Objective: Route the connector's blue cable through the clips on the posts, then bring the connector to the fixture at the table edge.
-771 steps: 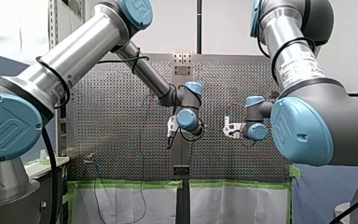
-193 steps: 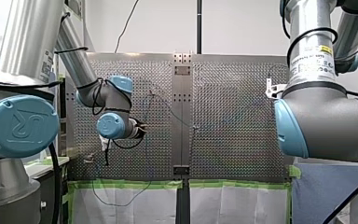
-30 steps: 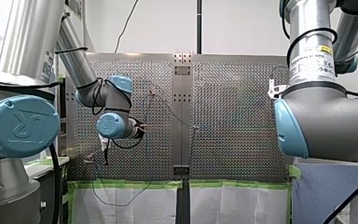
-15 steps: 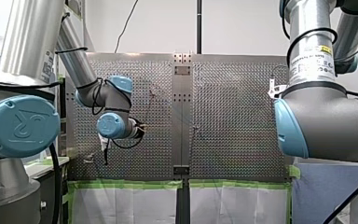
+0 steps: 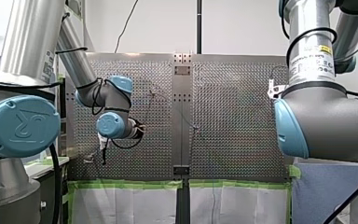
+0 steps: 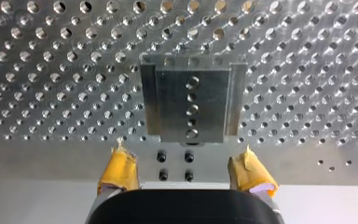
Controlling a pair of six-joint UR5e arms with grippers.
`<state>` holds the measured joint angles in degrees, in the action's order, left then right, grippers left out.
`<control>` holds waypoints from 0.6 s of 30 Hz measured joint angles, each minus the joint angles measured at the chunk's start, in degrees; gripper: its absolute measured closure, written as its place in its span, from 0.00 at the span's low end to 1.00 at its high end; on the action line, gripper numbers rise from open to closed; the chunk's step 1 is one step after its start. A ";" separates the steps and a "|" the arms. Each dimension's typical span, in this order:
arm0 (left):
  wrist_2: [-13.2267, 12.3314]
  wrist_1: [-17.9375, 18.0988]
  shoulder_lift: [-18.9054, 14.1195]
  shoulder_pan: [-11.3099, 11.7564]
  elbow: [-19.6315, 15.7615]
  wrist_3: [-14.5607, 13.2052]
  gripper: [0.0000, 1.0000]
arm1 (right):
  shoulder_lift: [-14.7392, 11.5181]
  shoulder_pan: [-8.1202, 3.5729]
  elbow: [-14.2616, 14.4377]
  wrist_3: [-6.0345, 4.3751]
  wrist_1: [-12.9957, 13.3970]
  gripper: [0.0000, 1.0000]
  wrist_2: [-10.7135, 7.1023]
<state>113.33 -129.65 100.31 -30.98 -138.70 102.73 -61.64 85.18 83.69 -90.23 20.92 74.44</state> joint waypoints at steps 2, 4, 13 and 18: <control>0.02 -0.03 0.00 0.00 0.00 -0.08 0.00 | -0.53 0.04 0.09 0.20 -0.84 0.00 0.90; 0.05 -0.05 0.00 0.01 0.01 -0.13 0.00 | -0.94 0.07 0.19 0.34 -1.39 0.00 1.49; 0.09 -0.09 0.00 0.02 0.03 -0.17 0.00 | -1.36 0.12 0.29 0.47 -1.95 0.00 2.06; 0.09 -0.09 0.00 0.02 0.03 -0.17 0.00 | -1.37 0.12 0.29 0.47 -1.95 0.00 2.07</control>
<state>113.42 -129.74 100.31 -30.96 -138.67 102.56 -63.01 85.30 83.98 -89.75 18.96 76.51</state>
